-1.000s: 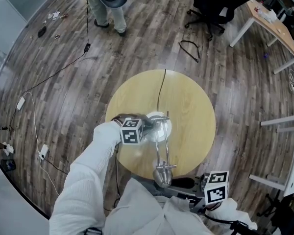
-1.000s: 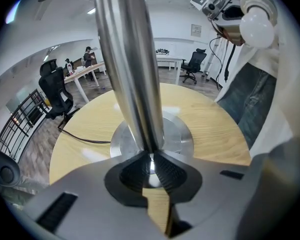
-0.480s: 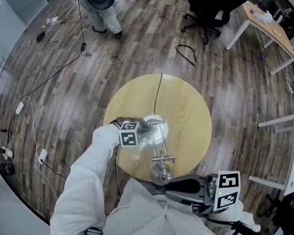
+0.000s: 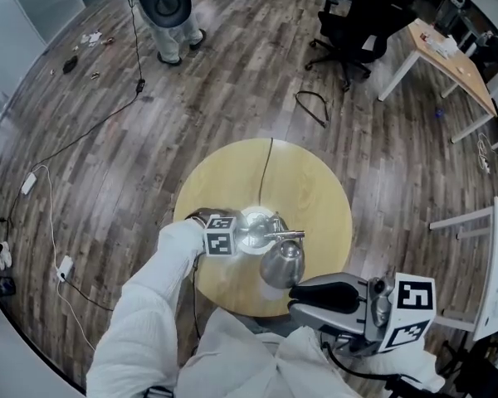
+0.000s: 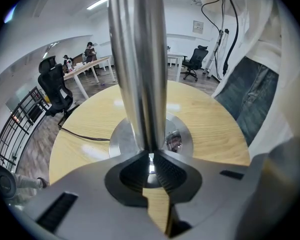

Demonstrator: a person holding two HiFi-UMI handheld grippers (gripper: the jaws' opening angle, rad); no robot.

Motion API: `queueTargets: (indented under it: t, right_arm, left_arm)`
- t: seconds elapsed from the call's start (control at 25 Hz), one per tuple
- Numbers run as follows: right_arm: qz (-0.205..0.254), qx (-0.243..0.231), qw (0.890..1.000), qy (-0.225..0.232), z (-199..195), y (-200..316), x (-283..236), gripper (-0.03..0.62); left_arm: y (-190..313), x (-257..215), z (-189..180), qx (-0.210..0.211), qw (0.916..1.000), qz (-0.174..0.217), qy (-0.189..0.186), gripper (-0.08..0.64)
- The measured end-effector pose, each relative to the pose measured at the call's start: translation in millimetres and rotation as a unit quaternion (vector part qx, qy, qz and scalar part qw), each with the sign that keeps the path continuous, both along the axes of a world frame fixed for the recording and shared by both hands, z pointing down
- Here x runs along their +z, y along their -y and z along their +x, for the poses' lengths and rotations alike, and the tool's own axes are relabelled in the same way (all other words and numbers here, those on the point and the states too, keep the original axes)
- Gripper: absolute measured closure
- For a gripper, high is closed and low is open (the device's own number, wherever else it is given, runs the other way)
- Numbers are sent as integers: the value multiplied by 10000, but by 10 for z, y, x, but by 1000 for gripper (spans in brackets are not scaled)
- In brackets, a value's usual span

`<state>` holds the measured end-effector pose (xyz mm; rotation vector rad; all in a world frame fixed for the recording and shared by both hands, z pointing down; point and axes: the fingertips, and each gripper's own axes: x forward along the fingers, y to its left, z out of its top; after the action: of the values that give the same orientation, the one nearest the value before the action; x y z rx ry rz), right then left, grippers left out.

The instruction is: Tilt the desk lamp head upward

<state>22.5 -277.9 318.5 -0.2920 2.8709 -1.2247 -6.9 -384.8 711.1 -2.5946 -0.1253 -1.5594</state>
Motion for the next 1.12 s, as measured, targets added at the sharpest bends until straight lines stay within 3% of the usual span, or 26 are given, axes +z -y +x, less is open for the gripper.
queueTargets:
  t: [0.28,0.8,0.92,1.0,1.12]
  right_arm:
    - [182,147,9997,-13,18,154,-100,512]
    - [-57,384,9983,440,133,60,-89,512]
    - [3,820,9955,482,312,99,-57,511]
    - [133,1403,9892,392,533,199,-27,512]
    - [481,2592,9646,-5,1001,385,111,512]
  left_arm:
    - [-50,7,-7,-38,10000,41,-13,535]
    - [-20,-29,-14,-116,9998,51,-128,534]
    - [8,-37,-29,-282,9993,127,-199,534]
    - [29,-108,-58,-691,9966,129,-438,534]
    - [27,-390,-103,-1538,9812,128,-1159,534]
